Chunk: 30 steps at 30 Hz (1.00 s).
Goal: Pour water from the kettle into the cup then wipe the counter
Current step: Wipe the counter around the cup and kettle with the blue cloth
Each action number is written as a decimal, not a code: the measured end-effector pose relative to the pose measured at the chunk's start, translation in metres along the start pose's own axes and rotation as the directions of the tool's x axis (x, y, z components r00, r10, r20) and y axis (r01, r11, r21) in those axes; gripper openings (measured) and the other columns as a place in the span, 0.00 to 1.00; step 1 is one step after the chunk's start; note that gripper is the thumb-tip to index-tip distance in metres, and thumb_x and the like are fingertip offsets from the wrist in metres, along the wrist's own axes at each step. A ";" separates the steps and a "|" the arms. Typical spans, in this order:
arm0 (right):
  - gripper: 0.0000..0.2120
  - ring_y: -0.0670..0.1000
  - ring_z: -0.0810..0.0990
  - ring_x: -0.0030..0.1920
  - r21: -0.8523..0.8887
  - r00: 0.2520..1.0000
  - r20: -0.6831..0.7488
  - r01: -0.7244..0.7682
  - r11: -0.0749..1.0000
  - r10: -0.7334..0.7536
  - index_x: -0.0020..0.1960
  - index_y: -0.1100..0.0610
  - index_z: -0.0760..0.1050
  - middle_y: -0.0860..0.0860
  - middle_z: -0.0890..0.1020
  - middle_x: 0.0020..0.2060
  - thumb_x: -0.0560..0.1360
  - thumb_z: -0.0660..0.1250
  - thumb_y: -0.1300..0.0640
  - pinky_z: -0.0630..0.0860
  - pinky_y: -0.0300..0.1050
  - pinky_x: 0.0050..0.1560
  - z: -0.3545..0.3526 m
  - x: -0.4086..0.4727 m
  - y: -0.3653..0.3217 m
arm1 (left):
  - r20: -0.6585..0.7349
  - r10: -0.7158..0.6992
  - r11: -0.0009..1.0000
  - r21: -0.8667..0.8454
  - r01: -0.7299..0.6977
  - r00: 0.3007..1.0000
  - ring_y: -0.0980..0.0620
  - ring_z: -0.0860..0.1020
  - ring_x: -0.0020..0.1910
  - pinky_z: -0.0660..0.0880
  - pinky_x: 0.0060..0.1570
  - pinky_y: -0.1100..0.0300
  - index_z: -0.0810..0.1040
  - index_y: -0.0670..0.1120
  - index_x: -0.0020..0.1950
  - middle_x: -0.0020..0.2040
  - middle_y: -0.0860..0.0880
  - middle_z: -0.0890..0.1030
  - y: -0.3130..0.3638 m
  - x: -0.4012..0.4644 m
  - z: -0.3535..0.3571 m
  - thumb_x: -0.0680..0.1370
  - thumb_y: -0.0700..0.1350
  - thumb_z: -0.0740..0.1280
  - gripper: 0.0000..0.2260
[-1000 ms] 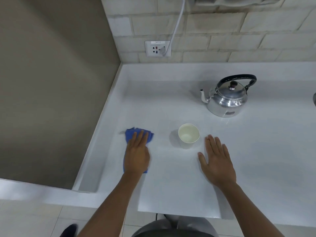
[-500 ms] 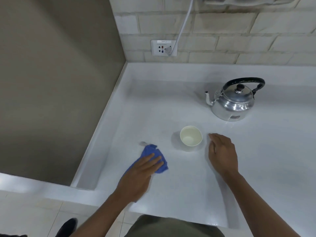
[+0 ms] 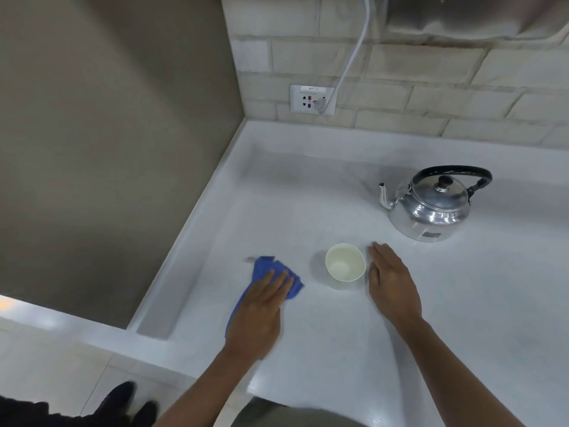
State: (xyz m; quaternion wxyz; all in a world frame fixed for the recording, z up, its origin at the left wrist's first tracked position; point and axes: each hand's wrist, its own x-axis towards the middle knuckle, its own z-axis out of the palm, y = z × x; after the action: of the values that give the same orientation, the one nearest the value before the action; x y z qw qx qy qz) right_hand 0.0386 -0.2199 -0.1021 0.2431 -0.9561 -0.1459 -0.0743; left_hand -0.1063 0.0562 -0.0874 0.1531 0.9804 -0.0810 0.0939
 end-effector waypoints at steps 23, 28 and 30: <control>0.20 0.51 0.66 0.75 0.050 0.999 0.012 -0.033 0.998 0.033 0.71 0.57 0.73 0.50 0.73 0.72 0.79 0.61 0.62 0.64 0.47 0.74 0.005 0.001 0.004 | -0.005 -0.237 0.968 0.086 0.236 0.972 0.38 0.71 0.74 0.69 0.71 0.42 0.73 0.38 0.74 0.72 0.39 0.76 -0.050 0.099 0.012 0.76 0.38 0.51 0.28; 0.20 0.50 0.66 0.75 0.073 0.999 0.021 -0.046 0.996 0.044 0.72 0.56 0.73 0.50 0.73 0.72 0.80 0.61 0.61 0.64 0.46 0.74 0.004 0.002 0.005 | 0.111 0.041 0.992 0.111 -0.053 0.993 0.42 0.68 0.77 0.61 0.75 0.47 0.72 0.43 0.77 0.77 0.46 0.72 -0.007 0.095 0.038 0.76 0.40 0.55 0.28; 0.21 0.50 0.65 0.75 0.077 0.999 0.029 -0.046 0.996 0.044 0.72 0.56 0.72 0.49 0.73 0.72 0.80 0.61 0.61 0.62 0.45 0.74 0.004 0.001 0.007 | 0.077 0.117 0.992 0.036 -0.121 0.990 0.46 0.66 0.78 0.58 0.77 0.51 0.72 0.45 0.77 0.78 0.48 0.69 -0.010 0.076 0.034 0.78 0.39 0.56 0.26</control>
State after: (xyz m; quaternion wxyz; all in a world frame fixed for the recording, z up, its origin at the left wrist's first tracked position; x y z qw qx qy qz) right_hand 0.0415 -0.2235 -0.1080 0.2797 -0.9499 -0.1303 -0.0498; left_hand -0.0257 0.0449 -0.1060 0.1240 0.9796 -0.1430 0.0679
